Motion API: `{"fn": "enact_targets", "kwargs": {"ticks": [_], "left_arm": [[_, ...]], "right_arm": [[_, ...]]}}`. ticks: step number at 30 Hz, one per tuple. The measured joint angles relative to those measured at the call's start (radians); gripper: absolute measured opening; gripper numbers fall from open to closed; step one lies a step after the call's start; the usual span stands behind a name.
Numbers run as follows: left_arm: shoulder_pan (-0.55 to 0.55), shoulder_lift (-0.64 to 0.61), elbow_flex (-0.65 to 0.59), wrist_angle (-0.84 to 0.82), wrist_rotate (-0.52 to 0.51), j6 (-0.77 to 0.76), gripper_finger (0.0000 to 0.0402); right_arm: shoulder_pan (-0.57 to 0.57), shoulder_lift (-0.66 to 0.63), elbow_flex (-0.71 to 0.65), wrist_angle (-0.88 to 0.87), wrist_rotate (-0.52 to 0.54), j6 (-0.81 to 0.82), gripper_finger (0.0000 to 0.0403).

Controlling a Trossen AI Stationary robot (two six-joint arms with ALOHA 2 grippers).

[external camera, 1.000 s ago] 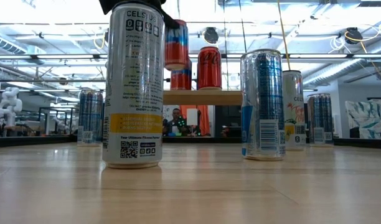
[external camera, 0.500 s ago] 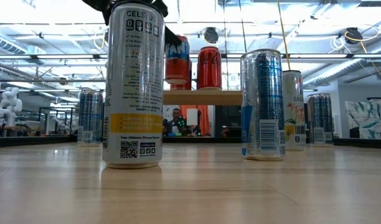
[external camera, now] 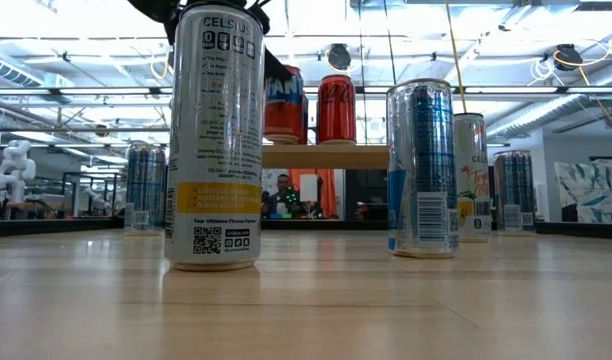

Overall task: Place canned beverage on shelf
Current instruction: Put the red soda can on the shelf aligned with the other red soda can

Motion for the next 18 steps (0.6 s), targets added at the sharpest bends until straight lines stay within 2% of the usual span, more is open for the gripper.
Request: {"fn": "enact_targets", "kwargs": {"ticks": [18], "left_arm": [[-0.008,0.029,0.000,0.027,-0.016,-0.003,0.0286]], "right_arm": [[0.000,0.000,0.000,0.000,0.000,0.000,0.0352]]}}
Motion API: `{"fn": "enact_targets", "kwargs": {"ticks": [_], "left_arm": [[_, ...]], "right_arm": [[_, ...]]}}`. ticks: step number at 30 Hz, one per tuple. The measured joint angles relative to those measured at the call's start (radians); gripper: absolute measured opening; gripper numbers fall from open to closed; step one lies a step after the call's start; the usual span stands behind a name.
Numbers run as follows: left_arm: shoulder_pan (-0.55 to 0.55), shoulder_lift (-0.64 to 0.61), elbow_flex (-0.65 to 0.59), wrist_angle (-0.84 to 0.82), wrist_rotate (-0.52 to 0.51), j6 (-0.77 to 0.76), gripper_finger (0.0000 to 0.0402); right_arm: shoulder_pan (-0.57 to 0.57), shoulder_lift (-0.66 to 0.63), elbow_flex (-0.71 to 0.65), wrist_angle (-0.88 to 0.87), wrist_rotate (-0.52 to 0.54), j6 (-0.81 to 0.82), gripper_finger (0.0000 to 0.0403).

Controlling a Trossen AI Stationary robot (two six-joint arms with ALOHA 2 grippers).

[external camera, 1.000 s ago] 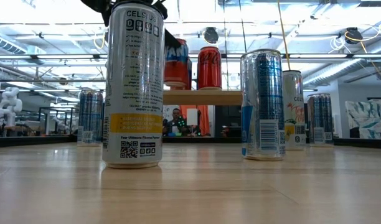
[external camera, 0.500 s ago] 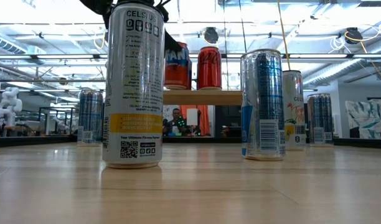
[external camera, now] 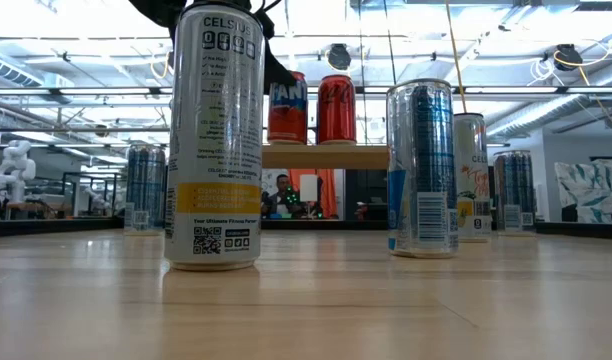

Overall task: Place canned beverage on shelf
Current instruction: Put the red soda can on the shelf aligned with the other red soda can

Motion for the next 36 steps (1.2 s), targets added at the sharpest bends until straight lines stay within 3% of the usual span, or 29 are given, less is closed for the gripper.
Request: {"fn": "enact_targets", "kwargs": {"ticks": [5,14,36], "left_arm": [[0.000,0.000,0.000,-0.001,-0.007,0.000,0.0290],[0.000,0.000,0.000,-0.001,-0.036,0.002,0.0341],[-0.012,0.000,0.025,0.030,-0.035,0.001,0.0345]], "right_arm": [[0.000,0.000,0.000,0.000,0.000,0.000,0.0352],[0.000,0.000,0.000,0.000,0.000,-0.002,0.0352],[0.000,0.000,0.000,0.000,-0.004,-0.003,0.0352]]}}
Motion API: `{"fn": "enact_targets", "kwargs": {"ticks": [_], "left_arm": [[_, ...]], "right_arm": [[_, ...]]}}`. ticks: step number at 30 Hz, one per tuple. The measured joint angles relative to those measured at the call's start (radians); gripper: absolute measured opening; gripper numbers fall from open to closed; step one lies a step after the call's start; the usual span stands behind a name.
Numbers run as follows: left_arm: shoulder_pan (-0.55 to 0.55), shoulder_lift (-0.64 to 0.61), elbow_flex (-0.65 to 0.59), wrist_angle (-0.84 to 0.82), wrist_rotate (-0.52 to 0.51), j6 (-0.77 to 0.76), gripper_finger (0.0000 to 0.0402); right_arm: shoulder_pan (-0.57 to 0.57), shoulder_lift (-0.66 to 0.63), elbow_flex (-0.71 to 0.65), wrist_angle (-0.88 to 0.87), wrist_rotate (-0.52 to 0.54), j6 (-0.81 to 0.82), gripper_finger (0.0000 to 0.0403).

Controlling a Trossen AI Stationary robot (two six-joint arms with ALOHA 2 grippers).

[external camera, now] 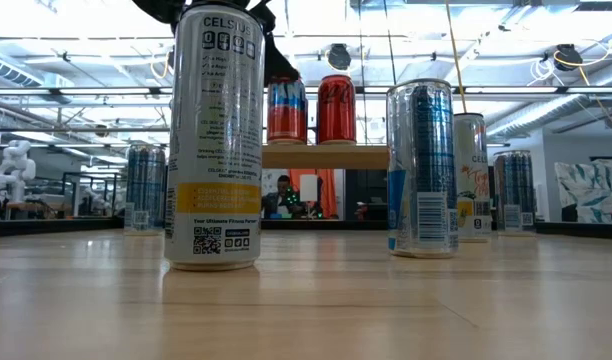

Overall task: Place canned beverage on shelf
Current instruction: Put the red soda can on the shelf aligned with the other red soda can

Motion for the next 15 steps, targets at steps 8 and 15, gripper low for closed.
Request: {"fn": "enact_targets", "kwargs": {"ticks": [8,15], "left_arm": [[-0.001,0.000,0.036,-0.002,-0.044,0.000,0.0345],[-0.028,-0.031,0.172,-0.097,-0.075,-0.038,0.0345]], "right_arm": [[0.000,0.000,0.000,0.000,0.000,-0.004,0.0352],[0.000,0.000,0.000,0.000,0.000,-0.001,0.0352]]}}
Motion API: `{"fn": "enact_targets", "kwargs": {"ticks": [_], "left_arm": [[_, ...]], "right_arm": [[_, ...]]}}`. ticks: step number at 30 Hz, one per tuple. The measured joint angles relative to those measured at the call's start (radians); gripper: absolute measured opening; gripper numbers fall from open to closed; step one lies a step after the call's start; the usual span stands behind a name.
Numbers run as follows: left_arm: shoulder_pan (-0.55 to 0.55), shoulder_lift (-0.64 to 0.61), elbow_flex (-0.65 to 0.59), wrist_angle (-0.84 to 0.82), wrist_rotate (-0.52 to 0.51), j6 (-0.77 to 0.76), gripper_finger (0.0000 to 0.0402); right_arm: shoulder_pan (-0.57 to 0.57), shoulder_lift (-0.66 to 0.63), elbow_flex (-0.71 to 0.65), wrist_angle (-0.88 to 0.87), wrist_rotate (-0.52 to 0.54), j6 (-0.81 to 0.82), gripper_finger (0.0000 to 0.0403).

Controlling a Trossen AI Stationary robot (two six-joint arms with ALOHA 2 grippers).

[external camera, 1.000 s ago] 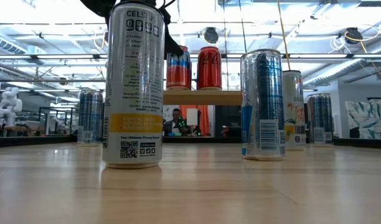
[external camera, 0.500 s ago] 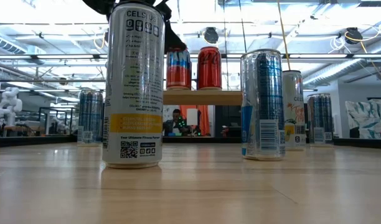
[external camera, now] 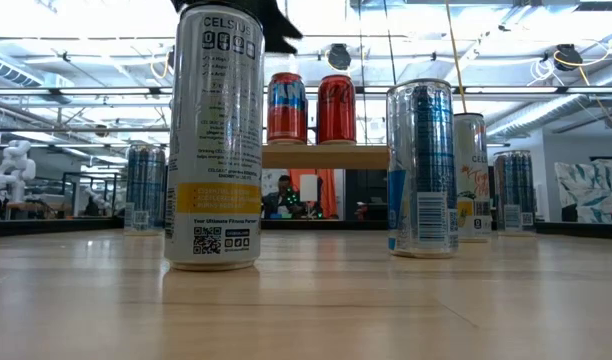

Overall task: Place canned beverage on shelf
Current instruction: Put the red soda can on the shelf aligned with the other red soda can

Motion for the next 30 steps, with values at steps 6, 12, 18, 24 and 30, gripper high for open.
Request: {"fn": "enact_targets", "kwargs": {"ticks": [6,12,18,24,30], "left_arm": [[-0.058,-0.068,0.095,-0.210,-0.106,-0.120,0.0345],[-0.146,-0.111,0.097,-0.458,-0.122,-0.257,0.0325],[-0.265,-0.073,0.095,-0.579,-0.185,-0.322,0.0267],[-0.327,0.012,0.095,-0.566,-0.328,-0.346,0.0215],[-0.332,0.101,0.094,-0.547,-0.377,-0.318,0.0160]], "right_arm": [[0.000,0.000,0.000,0.000,0.000,-0.001,0.0352],[0.000,0.000,0.000,0.000,0.005,-0.052,0.0352],[-0.002,0.000,0.000,0.000,0.057,-0.123,0.0352],[-0.008,0.000,0.000,0.000,0.056,-0.153,0.0352],[-0.008,-0.001,0.000,-0.014,0.053,-0.151,0.0352]]}}
